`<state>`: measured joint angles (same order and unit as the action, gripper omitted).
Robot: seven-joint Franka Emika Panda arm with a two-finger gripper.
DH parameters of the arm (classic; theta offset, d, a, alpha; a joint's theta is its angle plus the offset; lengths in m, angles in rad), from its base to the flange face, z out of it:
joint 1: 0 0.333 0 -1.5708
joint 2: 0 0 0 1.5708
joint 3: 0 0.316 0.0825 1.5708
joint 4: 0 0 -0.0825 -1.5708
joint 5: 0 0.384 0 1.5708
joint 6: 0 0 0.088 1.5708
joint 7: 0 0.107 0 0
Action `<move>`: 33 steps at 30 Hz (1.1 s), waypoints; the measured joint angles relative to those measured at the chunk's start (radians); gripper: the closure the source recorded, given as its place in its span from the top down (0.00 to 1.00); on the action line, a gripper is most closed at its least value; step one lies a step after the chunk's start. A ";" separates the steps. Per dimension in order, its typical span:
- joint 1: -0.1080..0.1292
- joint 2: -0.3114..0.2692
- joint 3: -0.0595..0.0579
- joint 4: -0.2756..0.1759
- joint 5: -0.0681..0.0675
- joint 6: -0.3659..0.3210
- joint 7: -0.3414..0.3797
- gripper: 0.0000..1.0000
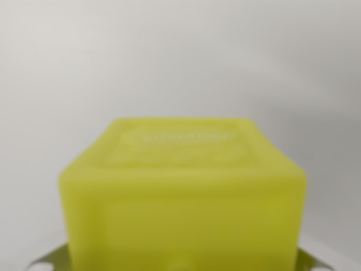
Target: Pick yellow cube
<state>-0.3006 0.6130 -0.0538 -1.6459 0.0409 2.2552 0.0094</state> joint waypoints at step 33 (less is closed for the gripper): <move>-0.001 -0.107 0.000 0.052 -0.010 -0.159 0.006 0.00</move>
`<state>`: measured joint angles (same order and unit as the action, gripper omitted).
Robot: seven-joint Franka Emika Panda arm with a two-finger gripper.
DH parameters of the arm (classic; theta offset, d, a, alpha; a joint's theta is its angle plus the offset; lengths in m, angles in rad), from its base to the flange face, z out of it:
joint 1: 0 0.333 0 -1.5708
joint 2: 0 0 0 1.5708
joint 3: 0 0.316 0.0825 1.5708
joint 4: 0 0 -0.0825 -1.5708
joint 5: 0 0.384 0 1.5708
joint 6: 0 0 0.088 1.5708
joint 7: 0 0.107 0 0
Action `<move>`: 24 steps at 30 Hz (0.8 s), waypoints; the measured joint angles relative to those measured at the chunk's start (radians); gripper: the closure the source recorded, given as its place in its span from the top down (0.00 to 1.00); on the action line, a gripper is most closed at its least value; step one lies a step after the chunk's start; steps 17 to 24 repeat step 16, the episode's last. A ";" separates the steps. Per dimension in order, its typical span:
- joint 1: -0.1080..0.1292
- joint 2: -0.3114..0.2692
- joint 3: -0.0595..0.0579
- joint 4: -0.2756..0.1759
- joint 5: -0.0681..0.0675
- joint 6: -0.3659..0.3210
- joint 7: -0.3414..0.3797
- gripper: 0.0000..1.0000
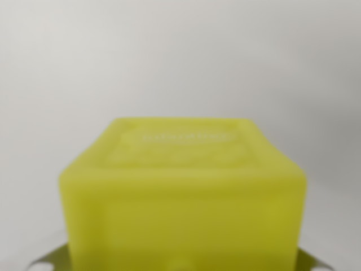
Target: Pick yellow cube
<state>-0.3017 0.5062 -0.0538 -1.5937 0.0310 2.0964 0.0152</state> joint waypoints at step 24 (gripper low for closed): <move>0.000 -0.025 0.000 0.030 -0.002 -0.055 0.001 0.00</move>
